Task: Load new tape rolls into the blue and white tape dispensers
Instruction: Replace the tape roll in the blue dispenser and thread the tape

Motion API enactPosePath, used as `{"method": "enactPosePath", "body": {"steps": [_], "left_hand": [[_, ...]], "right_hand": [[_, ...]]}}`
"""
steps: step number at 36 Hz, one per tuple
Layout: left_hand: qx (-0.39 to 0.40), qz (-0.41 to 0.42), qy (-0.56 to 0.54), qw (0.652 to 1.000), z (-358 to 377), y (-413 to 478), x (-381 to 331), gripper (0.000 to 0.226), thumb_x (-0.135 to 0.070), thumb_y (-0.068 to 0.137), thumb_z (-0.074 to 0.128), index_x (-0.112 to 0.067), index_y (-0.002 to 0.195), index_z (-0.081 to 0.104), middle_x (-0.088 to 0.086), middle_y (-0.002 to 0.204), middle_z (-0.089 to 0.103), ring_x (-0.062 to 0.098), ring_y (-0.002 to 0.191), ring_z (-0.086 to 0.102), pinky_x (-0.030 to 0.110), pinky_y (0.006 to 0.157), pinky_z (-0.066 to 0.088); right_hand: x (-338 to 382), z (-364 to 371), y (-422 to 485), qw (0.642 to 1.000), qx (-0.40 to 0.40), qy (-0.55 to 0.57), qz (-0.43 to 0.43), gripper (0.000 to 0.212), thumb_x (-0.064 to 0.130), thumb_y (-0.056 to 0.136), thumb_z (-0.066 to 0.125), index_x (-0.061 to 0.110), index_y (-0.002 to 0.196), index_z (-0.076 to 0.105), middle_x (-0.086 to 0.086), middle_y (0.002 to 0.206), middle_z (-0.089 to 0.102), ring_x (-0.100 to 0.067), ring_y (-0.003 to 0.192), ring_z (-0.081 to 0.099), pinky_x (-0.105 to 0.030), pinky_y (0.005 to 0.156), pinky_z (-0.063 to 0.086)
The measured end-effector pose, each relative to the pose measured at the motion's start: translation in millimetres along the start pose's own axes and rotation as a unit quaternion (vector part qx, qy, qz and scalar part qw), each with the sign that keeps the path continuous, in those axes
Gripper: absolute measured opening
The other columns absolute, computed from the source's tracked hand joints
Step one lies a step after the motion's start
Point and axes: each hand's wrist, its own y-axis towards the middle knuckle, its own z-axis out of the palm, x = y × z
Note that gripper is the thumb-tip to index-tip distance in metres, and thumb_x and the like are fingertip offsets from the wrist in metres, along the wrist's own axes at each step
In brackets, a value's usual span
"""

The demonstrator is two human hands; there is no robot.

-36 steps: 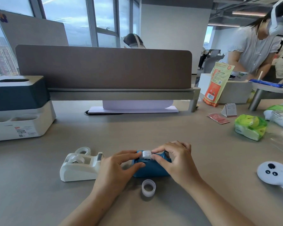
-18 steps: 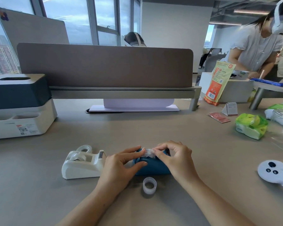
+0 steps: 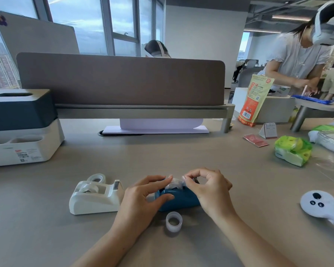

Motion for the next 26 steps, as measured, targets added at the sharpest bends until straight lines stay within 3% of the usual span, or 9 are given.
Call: {"method": "enactPosePath", "body": {"steps": [2, 5, 9, 13, 17, 22, 26], "left_hand": [[-0.001, 0.0, 0.003, 1.0, -1.3, -0.2, -0.3, 0.042, -0.025, 0.072, 0.083, -0.039, 0.11, 0.073, -0.025, 0.11, 0.069, -0.012, 0.104, 0.061, 0.002, 0.088, 0.043], [-0.003, -0.004, 0.002, 1.0, -2.9, -0.3, 0.4, 0.04, -0.027, 0.069, 0.085, -0.041, 0.105, 0.073, -0.026, 0.112, 0.069, -0.013, 0.104, 0.061, 0.001, 0.089, 0.043], [-0.001, -0.01, 0.004, 1.0, -2.8, 0.1, 0.4, 0.04, -0.027, 0.069, 0.085, -0.041, 0.105, 0.074, -0.022, 0.115, 0.07, -0.009, 0.105, 0.063, -0.002, 0.088, 0.04], [-0.002, -0.008, 0.006, 1.0, -2.9, 0.9, 0.7, 0.038, -0.026, 0.07, 0.085, -0.043, 0.103, 0.074, -0.023, 0.115, 0.069, -0.013, 0.107, 0.06, -0.003, 0.087, 0.039], [-0.002, -0.003, 0.01, 1.0, -2.3, 1.2, 2.5, 0.038, -0.027, 0.07, 0.084, -0.044, 0.102, 0.074, -0.024, 0.114, 0.068, -0.013, 0.107, 0.06, -0.002, 0.088, 0.04], [0.0, -0.008, 0.0, 1.0, -1.3, 1.7, 3.8, 0.037, -0.024, 0.071, 0.084, -0.043, 0.102, 0.074, -0.023, 0.115, 0.068, -0.015, 0.107, 0.059, -0.001, 0.09, 0.041], [0.0, -0.006, -0.002, 1.0, -1.3, 1.5, 3.8, 0.037, -0.023, 0.071, 0.084, -0.041, 0.102, 0.075, -0.023, 0.114, 0.068, -0.016, 0.107, 0.058, -0.002, 0.089, 0.04]], "right_hand": [[0.5, -5.5, 0.0, 0.999, 0.011, 0.018, 0.026, 0.022, 0.035, 0.079, 0.073, 0.036, 0.059, 0.066, 0.021, 0.07, 0.071, 0.012, 0.088, 0.051, -0.033, 0.086, 0.028], [-1.9, -14.6, 3.5, 0.995, 0.016, 0.053, 0.087, 0.018, 0.034, 0.08, 0.074, 0.028, 0.063, 0.071, -0.004, 0.065, 0.074, -0.008, 0.071, 0.059, -0.038, 0.095, 0.039], [-10.1, -21.5, 8.1, 0.992, 0.009, 0.061, 0.11, 0.01, 0.034, 0.077, 0.076, 0.039, 0.07, 0.071, 0.012, 0.068, 0.074, -0.017, 0.085, 0.066, -0.05, 0.098, 0.045], [-10.9, -27.0, 8.7, 0.99, 0.001, 0.051, 0.13, 0.017, 0.033, 0.077, 0.076, 0.028, 0.062, 0.072, 0.007, 0.068, 0.074, -0.014, 0.082, 0.064, -0.05, 0.098, 0.044], [-12.3, -26.5, 8.2, 0.988, 0.001, 0.044, 0.148, 0.018, 0.034, 0.077, 0.076, 0.032, 0.06, 0.07, 0.012, 0.062, 0.07, -0.009, 0.071, 0.061, -0.047, 0.094, 0.046], [-13.6, -25.9, 8.2, 0.987, 0.001, 0.04, 0.154, 0.01, 0.038, 0.076, 0.075, 0.04, 0.069, 0.07, 0.019, 0.063, 0.069, -0.011, 0.072, 0.062, -0.047, 0.094, 0.047], [-15.9, -24.6, 7.8, 0.987, 0.01, 0.028, 0.16, 0.011, 0.039, 0.076, 0.075, 0.034, 0.067, 0.072, 0.012, 0.065, 0.072, -0.015, 0.076, 0.065, -0.049, 0.094, 0.049]]}}
